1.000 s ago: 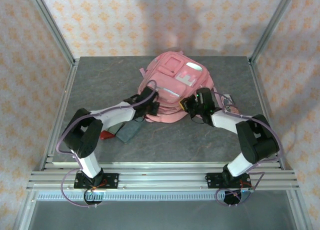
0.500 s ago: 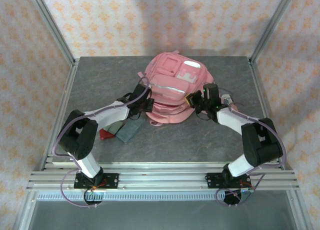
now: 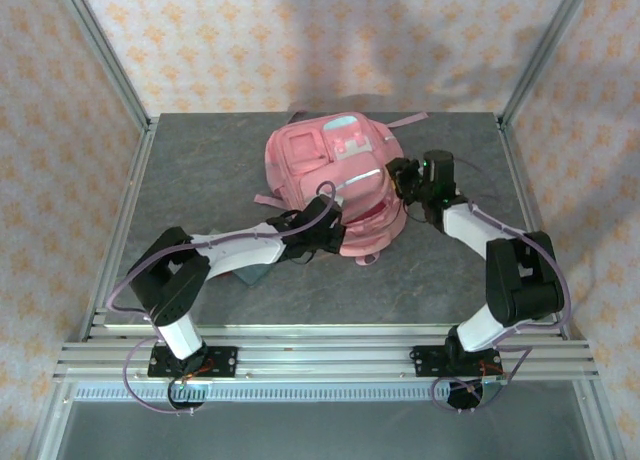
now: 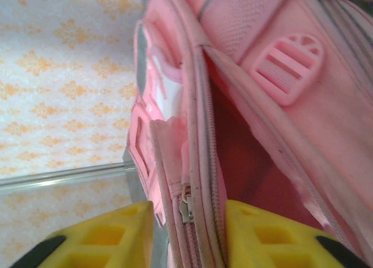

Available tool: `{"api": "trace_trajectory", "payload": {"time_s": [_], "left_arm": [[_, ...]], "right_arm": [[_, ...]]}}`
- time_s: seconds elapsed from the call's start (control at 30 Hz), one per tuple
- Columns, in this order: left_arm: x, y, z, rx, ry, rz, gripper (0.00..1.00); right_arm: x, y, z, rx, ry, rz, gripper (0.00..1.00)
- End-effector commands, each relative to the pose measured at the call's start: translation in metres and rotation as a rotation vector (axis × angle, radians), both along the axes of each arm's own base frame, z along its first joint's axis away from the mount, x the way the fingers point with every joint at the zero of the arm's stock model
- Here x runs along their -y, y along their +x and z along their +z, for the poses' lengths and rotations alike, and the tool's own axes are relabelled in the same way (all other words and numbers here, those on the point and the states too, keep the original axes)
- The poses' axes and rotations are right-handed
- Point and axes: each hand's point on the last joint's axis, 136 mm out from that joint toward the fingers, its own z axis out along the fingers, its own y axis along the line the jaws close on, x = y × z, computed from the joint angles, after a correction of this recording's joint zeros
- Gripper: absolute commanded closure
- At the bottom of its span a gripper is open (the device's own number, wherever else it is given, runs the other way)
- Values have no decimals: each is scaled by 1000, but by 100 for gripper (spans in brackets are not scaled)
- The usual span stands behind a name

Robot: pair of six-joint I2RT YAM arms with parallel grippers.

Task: Pack the student bag

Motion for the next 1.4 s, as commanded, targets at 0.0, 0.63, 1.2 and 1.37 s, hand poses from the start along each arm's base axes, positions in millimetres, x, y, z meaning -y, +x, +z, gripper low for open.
{"api": "trace_trajectory", "payload": {"time_s": [0.0,0.63,1.2,1.37], "left_arm": [[22,7,9,2,-81,-11,100],[-10,8,5,38,27,45,100],[-143,30,-12,-8,148,268,100],[-102,20,-9,-10,95,170,100]], "right_arm": [[-34,-29,11,52,79,111,58],[-49,-69,-37,-28,72,119,100],[15,-20,7,63,47,-26,100],[17,0,19,80,42,-23,100]]}}
